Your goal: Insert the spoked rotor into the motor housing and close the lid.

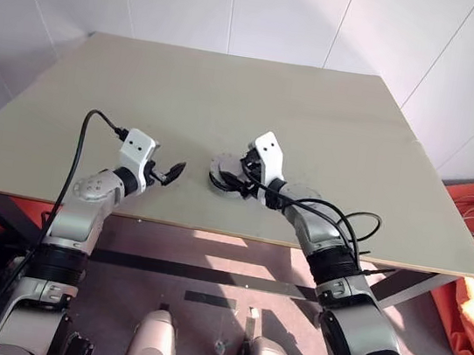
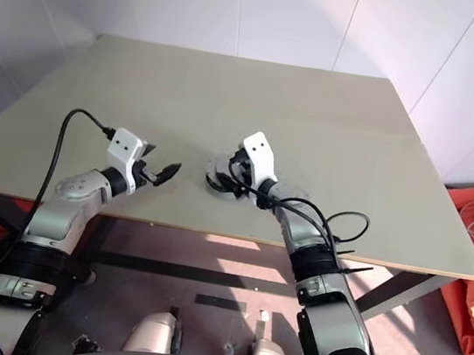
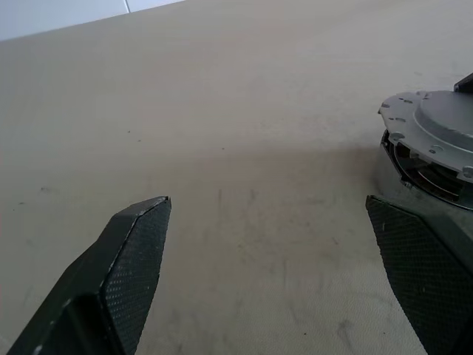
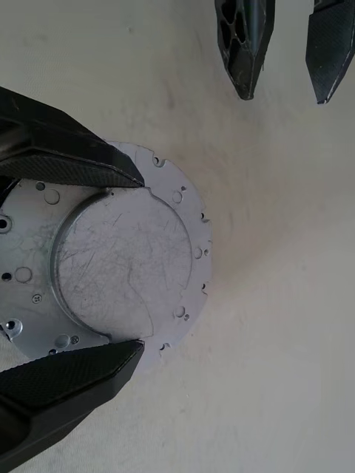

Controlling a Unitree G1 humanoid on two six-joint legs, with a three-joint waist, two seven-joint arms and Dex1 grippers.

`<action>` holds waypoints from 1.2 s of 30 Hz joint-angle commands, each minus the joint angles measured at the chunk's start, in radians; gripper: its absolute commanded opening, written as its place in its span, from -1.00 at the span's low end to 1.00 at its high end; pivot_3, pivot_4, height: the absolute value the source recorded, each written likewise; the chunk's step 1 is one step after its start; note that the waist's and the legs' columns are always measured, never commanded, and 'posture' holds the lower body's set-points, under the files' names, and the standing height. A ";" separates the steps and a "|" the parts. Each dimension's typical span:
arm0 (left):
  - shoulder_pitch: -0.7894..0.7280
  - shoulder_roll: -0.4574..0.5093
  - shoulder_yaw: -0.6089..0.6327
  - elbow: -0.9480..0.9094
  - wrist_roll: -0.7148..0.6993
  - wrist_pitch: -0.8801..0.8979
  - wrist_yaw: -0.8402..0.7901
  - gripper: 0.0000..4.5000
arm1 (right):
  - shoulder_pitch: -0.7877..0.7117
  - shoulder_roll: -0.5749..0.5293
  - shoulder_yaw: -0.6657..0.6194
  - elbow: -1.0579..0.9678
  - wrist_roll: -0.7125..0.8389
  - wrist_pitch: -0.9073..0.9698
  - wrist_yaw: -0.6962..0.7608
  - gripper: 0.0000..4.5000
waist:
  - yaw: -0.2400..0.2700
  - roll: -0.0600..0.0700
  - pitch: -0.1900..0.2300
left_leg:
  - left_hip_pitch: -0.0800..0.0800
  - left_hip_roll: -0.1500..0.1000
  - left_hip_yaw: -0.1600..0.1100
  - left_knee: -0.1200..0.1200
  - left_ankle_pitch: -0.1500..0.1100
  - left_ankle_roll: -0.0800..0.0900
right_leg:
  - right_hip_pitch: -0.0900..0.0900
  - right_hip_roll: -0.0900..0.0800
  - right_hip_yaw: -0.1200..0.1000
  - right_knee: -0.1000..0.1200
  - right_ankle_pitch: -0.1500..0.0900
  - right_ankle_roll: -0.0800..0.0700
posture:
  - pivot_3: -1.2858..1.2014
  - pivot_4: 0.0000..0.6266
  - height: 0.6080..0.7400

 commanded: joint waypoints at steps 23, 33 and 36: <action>-0.008 0.008 0.026 -0.052 -0.015 0.004 0.005 1.00 | 0.011 -0.021 0.047 0.043 -0.075 -0.073 0.054 0.38 | -0.002 0.000 0.000 | 0.003 0.000 0.000 -0.001 0.000 0.000 | 0.001 0.000 0.000 0.000 -0.002 0.003 | 0.03 -1.00 1.00; -0.012 0.006 0.026 -0.050 -0.014 0.003 0.003 1.00 | 0.019 -0.024 0.053 0.074 -0.106 -0.093 0.052 0.38 | -0.003 -0.002 -0.001 | 0.006 0.000 0.000 -0.001 0.000 0.000 | 0.003 0.000 0.000 0.000 -0.003 0.006 | 0.03 -1.00 1.00; -0.012 0.006 0.026 -0.049 -0.015 0.002 0.002 1.00 | 0.012 -0.020 0.048 0.085 -0.108 -0.088 0.042 0.38 | -0.003 -0.002 -0.001 | 0.006 0.000 0.000 -0.002 0.000 0.000 | 0.004 0.000 0.001 0.000 -0.003 0.005 | 0.03 -1.00 1.00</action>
